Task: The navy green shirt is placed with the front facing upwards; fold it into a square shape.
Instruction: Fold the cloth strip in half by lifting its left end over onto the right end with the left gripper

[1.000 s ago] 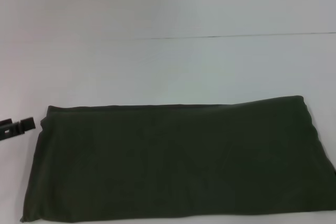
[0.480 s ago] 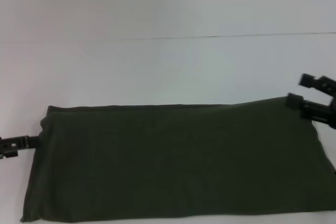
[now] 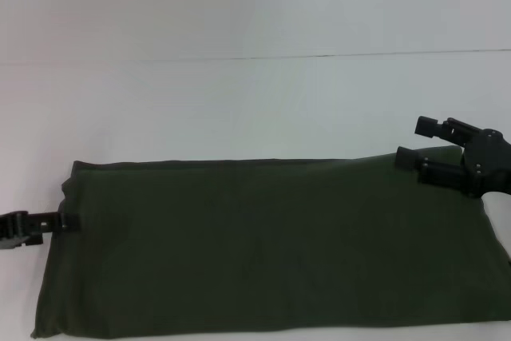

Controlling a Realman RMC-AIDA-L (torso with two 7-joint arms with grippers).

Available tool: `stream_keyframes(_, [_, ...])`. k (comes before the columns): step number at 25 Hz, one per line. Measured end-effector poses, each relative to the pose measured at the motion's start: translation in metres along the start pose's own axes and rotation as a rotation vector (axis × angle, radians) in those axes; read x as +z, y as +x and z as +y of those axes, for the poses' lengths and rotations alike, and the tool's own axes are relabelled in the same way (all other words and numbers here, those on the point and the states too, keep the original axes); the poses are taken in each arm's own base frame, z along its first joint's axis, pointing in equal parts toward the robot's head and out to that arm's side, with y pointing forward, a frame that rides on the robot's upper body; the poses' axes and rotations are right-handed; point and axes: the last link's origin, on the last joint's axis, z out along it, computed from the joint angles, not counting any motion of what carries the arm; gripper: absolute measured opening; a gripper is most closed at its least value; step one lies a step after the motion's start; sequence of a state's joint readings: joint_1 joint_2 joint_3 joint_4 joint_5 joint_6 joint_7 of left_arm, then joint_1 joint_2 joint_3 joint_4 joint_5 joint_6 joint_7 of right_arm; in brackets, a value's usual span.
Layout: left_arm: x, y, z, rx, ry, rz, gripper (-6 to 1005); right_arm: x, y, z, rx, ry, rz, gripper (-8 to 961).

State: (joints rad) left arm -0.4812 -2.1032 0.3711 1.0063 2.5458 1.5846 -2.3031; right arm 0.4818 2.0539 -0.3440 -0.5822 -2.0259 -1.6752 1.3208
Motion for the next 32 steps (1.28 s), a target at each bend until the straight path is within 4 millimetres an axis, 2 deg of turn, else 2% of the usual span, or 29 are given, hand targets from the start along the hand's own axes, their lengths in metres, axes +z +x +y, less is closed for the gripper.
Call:
stream_keyframes(6, [0.0078,-0.0029,0.0000,0.007,0.033,-0.031,920,0.0033,0.0023,0.0019,0.006,-0.006,0.000,916])
stream_keyframes(17, [0.0079,-0.0086,-0.0052,0.002,0.056,-0.038,922,0.0062,0.0046,0.0039,0.009,-0.011,-0.004,888])
stream_keyframes(32, [0.0103,-0.0080,-0.0020,0.007,0.044,-0.046,924,0.0084,0.0056,0.0036,0.012,-0.004,-0.004,851])
